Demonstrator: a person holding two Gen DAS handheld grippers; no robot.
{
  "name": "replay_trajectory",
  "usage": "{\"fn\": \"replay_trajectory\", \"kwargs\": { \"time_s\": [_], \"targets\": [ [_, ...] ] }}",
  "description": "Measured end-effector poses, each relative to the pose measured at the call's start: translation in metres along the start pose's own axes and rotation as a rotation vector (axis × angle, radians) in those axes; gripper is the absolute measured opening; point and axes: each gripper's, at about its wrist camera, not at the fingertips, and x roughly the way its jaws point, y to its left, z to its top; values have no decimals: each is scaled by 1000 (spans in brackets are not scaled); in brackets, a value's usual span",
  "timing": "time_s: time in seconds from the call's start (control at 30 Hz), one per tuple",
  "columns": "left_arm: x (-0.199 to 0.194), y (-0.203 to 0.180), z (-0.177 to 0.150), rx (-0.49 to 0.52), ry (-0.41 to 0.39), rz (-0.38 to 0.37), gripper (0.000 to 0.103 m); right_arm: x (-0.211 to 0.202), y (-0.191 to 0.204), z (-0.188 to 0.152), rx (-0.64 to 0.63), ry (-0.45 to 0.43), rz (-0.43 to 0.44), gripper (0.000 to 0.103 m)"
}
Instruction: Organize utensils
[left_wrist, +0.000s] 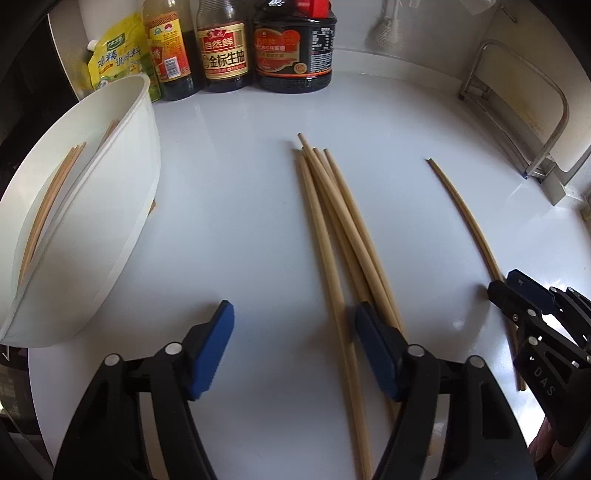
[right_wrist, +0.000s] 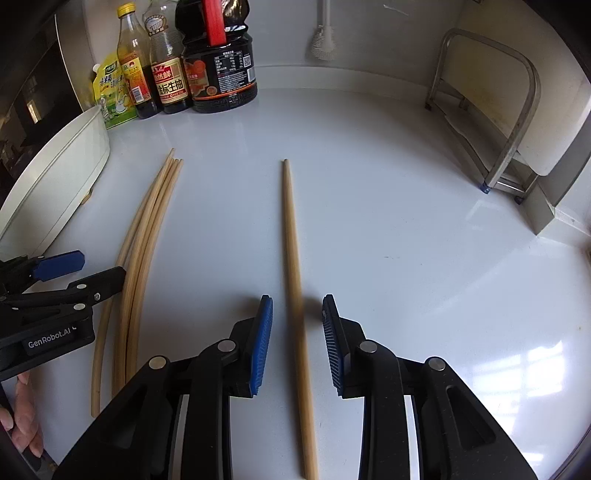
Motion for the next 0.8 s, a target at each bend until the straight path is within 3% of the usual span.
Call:
{"fn": "replay_trajectory", "kwargs": {
  "time_s": [0.1, 0.17, 0.23, 0.43, 0.8],
  "targets": [
    [-2, -4, 1, 16, -4, -14, 38, 1, 4, 3, -18, 6, 21, 22],
    [-2, -4, 1, 20, -2, -30, 23, 2, 7, 4, -26, 11, 32, 7],
    [-2, -3, 2, 18, 9, -59, 11, 2, 10, 5, -32, 15, 46, 7],
    [-5, 4, 2, 0, 31, -81, 7, -2, 8, 4, 10, 15, 85, 7],
    [-53, 33, 22, 5, -28, -126, 7, -41, 20, 31, 45, -39, 100, 7]
  ]
}}
